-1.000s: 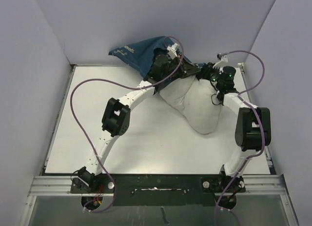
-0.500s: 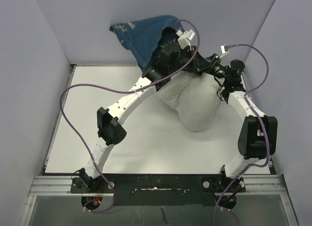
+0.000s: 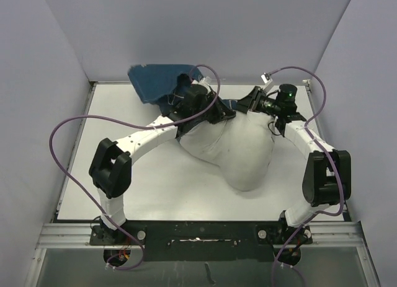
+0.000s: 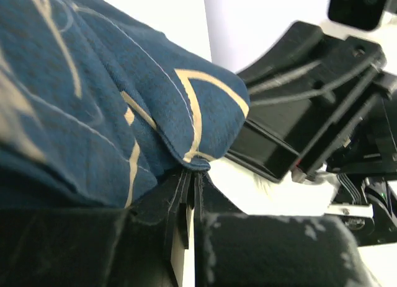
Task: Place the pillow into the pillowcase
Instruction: Stuff the pillow into the pillowcase.
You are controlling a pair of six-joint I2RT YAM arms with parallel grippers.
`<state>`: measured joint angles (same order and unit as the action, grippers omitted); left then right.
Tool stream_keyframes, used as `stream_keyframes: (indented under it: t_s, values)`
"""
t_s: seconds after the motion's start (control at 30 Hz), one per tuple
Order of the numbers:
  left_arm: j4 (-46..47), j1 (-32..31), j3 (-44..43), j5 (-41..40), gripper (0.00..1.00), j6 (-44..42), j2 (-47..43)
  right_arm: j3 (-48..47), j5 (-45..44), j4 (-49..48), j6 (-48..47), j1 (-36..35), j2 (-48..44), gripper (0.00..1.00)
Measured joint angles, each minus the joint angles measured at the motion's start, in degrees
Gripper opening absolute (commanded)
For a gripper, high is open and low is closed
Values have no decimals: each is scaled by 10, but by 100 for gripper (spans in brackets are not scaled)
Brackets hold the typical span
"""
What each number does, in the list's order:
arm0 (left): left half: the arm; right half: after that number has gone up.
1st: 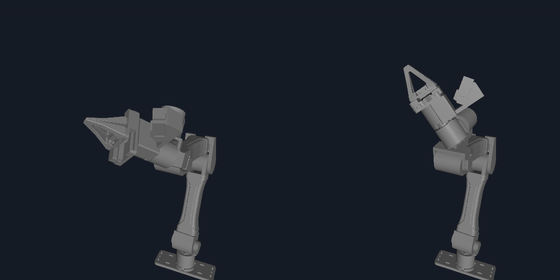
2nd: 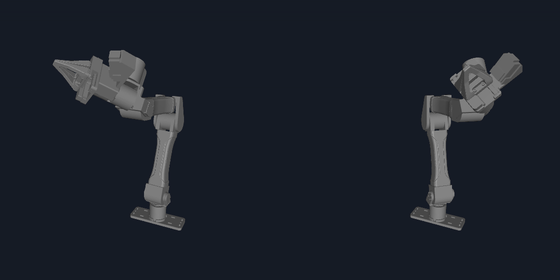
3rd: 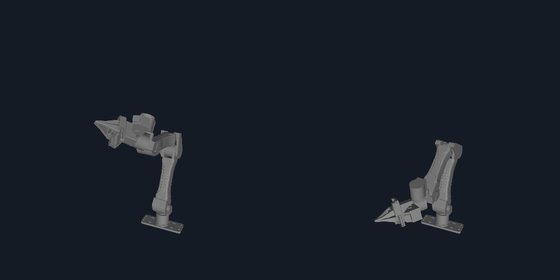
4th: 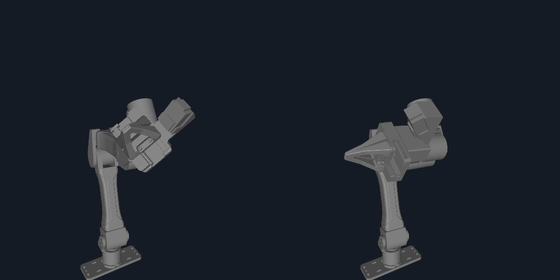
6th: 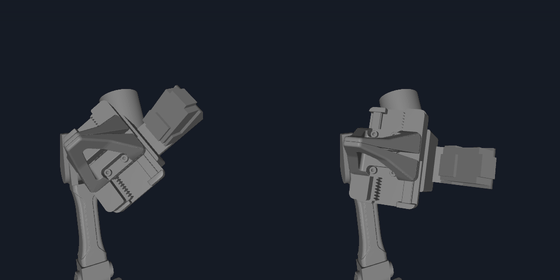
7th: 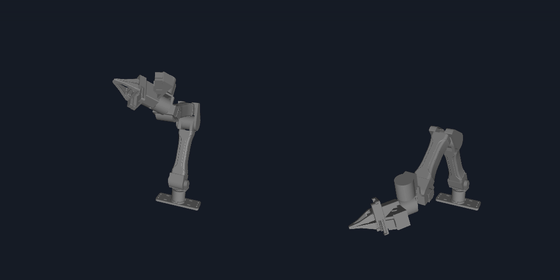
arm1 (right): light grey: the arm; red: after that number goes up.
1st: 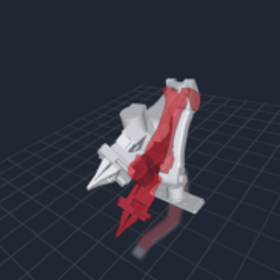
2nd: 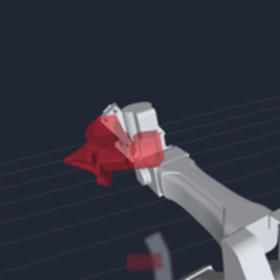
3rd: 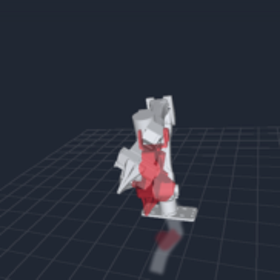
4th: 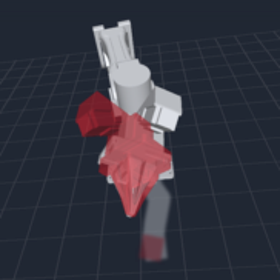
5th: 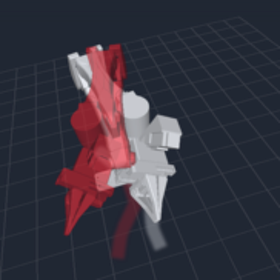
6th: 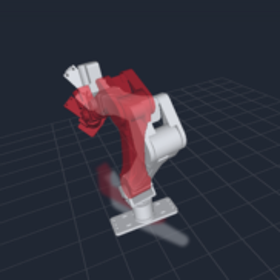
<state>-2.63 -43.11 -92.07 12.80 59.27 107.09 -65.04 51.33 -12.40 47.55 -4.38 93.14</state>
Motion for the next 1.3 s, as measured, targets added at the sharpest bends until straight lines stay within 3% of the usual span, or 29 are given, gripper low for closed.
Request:
stream_keyframes:
  t_s: [0.07,0.13,0.3,0.37,0.4,0.5,0.57,0.73,0.97,1.03,1.17,1.3]
  values:
    - [-17,10,14,-5,0,22,2,0,8,-4,0,-5,-5,0]
    - [-59,7,-47,-1,0,16,8,-16,11,-17,16,-7,-7,0]
    - [-259,-24,-460,-26,0,-111,114,-98,-14,-54,24,-3,-33,0]
    - [-286,-38,-511,-28,0,-134,113,-102,-40,-58,-4,-13,-69,0]
    - [-265,-45,-467,-20,0,-131,81,-98,-54,-60,-19,-23,-89,0]
    - [-120,-41,-195,21,0,-37,-40,-46,-77,-58,-71,-64,-126,0]
    - [-62,-30,-90,42,0,19,-64,-12,-74,-32,-95,-75,-125,0]
    - [-62,-11,-83,59,0,66,9,10,-66,42,-76,-50,-47,0]
    - [25,3,-62,91,0,139,12,-16,-109,49,-61,-44,-55,1]
    - [64,5,-30,98,0,166,13,5,-120,40,-62,-44,-55,7]
    - [133,17,36,146,0,222,37,65,-142,38,-71,-47,-50,31]
    - [159,32,-22,183,14,225,96,49,-157,45,-101,-18,-25,54]
